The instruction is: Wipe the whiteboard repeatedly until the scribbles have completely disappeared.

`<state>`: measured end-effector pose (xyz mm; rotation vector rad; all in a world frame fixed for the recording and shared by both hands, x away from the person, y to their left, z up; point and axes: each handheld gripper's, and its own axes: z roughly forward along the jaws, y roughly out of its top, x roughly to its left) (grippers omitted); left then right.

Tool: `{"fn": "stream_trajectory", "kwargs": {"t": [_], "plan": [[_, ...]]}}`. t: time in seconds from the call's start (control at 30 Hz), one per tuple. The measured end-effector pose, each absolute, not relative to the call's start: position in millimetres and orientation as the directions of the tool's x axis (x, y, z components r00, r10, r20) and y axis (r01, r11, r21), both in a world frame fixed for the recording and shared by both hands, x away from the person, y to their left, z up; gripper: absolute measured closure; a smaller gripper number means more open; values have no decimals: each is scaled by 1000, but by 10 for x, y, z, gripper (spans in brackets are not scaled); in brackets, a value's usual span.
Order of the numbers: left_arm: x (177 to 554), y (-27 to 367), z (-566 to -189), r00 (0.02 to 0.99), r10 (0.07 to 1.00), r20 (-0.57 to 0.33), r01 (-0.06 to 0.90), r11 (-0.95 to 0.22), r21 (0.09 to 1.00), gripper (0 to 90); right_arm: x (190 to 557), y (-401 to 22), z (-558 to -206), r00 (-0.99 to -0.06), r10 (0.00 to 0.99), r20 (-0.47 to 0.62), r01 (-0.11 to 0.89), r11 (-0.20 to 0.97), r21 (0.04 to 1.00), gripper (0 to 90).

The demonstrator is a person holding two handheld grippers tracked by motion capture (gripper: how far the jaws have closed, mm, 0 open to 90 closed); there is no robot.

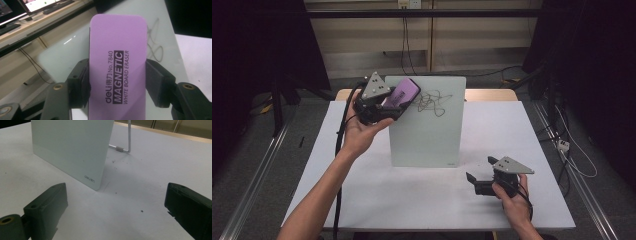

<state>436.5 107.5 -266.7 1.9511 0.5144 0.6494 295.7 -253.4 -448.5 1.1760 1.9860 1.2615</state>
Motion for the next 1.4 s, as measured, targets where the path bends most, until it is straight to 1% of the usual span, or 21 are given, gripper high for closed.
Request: {"fn": "stream_trajectory", "kwargs": {"t": [0.1, 0.23, 0.8, 1.4], "plan": [[4380, 1101, -2656, 767, 606, 209, 82, -417, 905, 415, 2956, -2533, -4483, -498, 866, 31, 396, 196, 897, 45], [4360, 1075, -2666, 756, 610, 239, 69, -437, 897, 416, 2955, -2533, -4483, -498, 866, 31, 397, 196, 897, 45], [4330, 883, -2731, 772, 578, 263, 52, -470, 881, 415, 2958, -2524, -4486, -500, 865, 32, 400, 198, 895, 45], [4249, 675, -2958, 811, 526, 255, 42, -489, 871, 414, 2951, -2525, -4484, -504, 863, 31, 398, 200, 895, 45]]}}
